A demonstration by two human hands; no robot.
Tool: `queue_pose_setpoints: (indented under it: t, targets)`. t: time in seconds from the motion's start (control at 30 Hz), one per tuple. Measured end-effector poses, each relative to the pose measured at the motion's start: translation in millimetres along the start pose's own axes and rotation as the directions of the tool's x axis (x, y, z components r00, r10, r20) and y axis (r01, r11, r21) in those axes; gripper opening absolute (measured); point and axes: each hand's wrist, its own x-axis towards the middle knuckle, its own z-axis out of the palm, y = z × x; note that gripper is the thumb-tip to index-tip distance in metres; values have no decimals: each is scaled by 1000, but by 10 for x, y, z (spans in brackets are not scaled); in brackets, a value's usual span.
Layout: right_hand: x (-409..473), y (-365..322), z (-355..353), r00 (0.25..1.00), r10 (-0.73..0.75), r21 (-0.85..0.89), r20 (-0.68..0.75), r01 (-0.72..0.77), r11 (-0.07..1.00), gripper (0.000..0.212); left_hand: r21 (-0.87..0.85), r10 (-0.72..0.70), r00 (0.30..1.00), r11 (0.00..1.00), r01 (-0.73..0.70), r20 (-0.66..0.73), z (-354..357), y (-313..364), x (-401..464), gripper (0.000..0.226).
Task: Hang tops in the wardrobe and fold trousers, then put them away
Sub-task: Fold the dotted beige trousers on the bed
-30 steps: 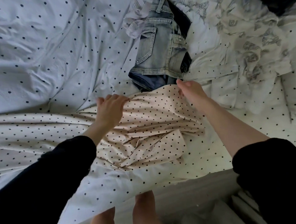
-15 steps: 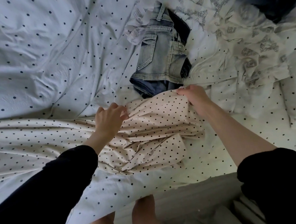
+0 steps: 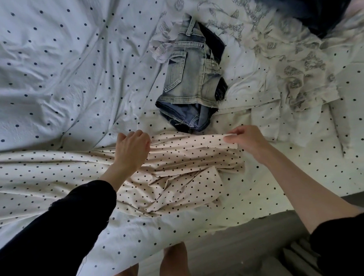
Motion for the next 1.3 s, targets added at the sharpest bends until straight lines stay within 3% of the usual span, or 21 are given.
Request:
queue_pose_setpoints:
  t: [0.1,0.2,0.23,0.33,0.43,0.53,0.6,0.67,0.77,0.93,1.1,1.17,1.3]
  targets:
    - [33,-25,29,1000,-8,0,15,8,1000,7,-15,32,998,999,-32,50,-6,42,20,25]
    - [20,-77,92,997,-54,50,54,51,997,36,3,12,990,1000,-13,139,37,86,29,35]
    - [7,-104,100,998,-62,84,30,59,995,37,14,-5,989,1000,3,145,49,101,35,36]
    - [-12,-146,92,996,-50,269,-77,69,961,18,32,-41,992,999,37,116,90,111,29,30]
    - [-14,-198,35,986,-109,296,-127,143,944,13,-46,-91,991,994,96,95,82,91,33,28]
    - [-24,-253,13,945,-264,89,-192,285,954,8,-124,-119,991,984,126,65,45,51,20,25]
    - [-26,-289,13,894,-405,-116,-189,390,914,15,-188,-122,992,975,120,-3,-5,25,16,22]
    - [-15,-334,8,848,-515,-305,-128,460,834,21,-248,-125,988,964,100,-88,-78,1,32,18]
    - [50,-431,-30,829,-558,-492,-26,475,729,19,-292,-115,980,954,63,-165,-209,-31,115,15]
    - [319,-726,-179,798,-589,-579,-130,421,698,17,-304,-83,971,953,11,-224,-356,38,411,13]
    - [638,-840,-202,863,-465,-562,-197,289,775,20,-249,-115,968,967,57,-225,-281,24,686,17]
    - [740,-829,-119,866,-459,-601,-197,263,755,22,-193,-138,967,976,97,-213,-216,-10,757,18]
    - [920,-870,60,792,-538,-639,-289,259,725,24,-161,-149,943,982,104,-298,-142,-79,886,18]
